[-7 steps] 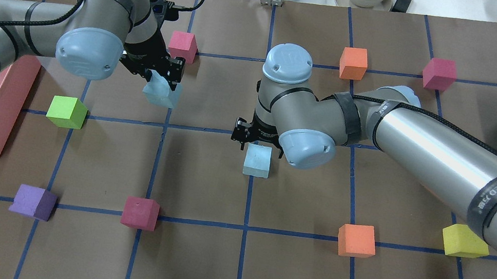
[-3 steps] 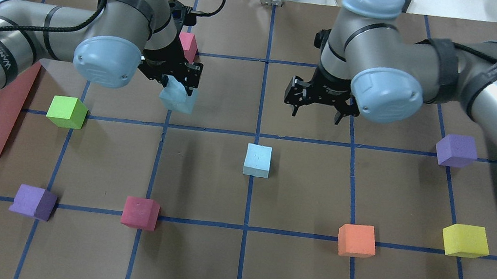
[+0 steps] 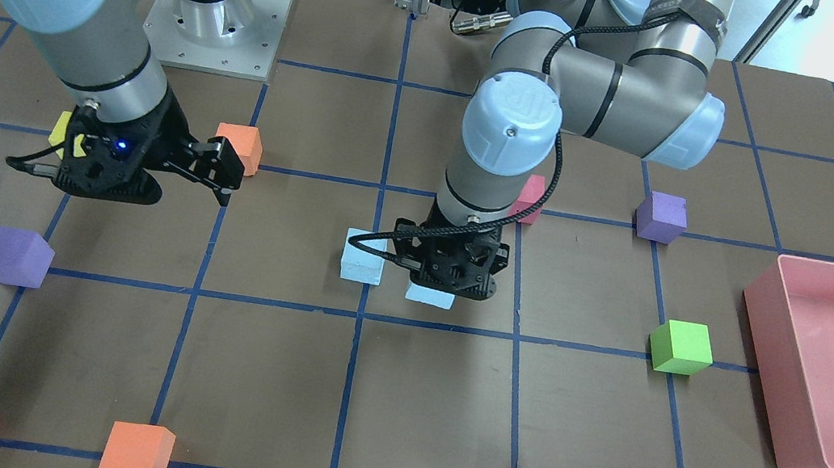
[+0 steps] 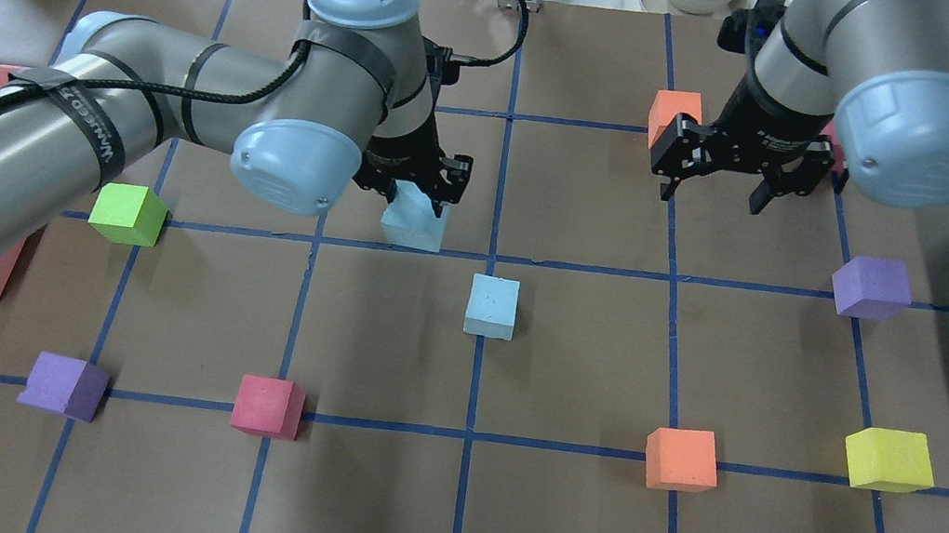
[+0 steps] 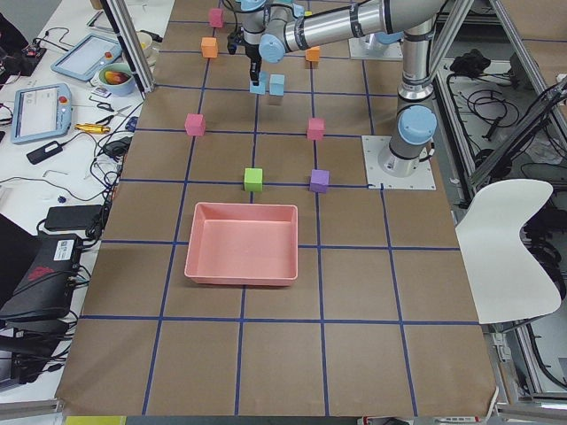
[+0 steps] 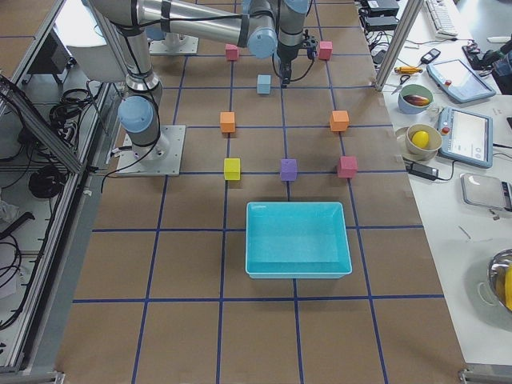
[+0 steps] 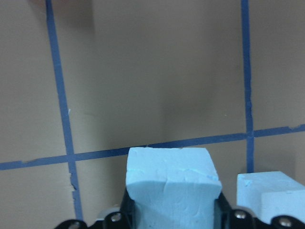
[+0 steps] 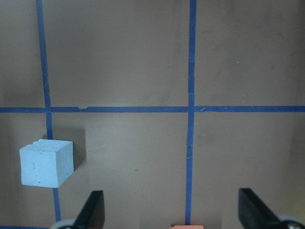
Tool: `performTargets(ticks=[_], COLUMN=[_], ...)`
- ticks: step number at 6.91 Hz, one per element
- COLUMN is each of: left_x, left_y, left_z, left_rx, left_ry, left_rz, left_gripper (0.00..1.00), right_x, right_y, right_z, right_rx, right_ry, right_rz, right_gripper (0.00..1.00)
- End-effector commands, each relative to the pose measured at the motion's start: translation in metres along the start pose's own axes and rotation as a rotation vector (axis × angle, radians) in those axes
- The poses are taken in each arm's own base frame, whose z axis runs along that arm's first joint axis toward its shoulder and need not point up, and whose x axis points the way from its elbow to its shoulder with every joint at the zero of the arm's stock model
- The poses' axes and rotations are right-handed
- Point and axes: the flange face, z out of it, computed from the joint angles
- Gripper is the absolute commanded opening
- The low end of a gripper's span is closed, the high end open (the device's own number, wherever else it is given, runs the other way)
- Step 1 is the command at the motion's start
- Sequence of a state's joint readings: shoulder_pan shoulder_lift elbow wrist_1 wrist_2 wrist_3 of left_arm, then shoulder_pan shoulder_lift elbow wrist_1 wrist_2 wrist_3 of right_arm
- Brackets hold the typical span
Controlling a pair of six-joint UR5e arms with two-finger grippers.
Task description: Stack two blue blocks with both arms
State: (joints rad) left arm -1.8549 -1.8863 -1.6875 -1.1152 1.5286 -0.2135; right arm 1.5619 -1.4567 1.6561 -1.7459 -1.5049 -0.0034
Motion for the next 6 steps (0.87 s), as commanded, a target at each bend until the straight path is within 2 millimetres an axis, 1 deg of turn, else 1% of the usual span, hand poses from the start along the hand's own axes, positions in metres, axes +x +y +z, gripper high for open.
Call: performTargets(ticks=[1, 2, 3, 4, 5, 6], left_x=[0.058, 0.067, 0.074, 0.077, 0.085, 0.088], left_y=[0.030, 0.037, 0.042, 0.044, 0.048, 0.048], left_z=[0.009, 0.011, 0.016, 0.019, 0.027, 0.033], left_rx=[-0.012, -0.023, -0.035, -0.042, -0.054, -0.056], left_ry=[0.001, -0.001, -0.006, -0.007, -0.012, -0.014], left_rz=[-0.031, -0.036, -0.049, -0.043, -0.030, -0.024], left_gripper=[0.13, 0.14, 0.14, 0.13, 0.12, 0.12], right_x=[0.022, 0.018, 0.018, 0.011, 0.008, 0.002], right_y=[0.010, 0.011, 0.006, 0.008, 0.010, 0.014], right_z=[-0.023, -0.037, -0.057, -0.078, -0.089, -0.091], right_rx=[0.004, 0.016, 0.040, 0.070, 0.085, 0.083], right_ry=[0.121, 0.121, 0.126, 0.117, 0.094, 0.042], right_rz=[0.020, 0.005, 0.007, 0.009, 0.007, 0.005], right_gripper=[1.00, 1.00, 1.00, 1.00, 1.00, 1.00])
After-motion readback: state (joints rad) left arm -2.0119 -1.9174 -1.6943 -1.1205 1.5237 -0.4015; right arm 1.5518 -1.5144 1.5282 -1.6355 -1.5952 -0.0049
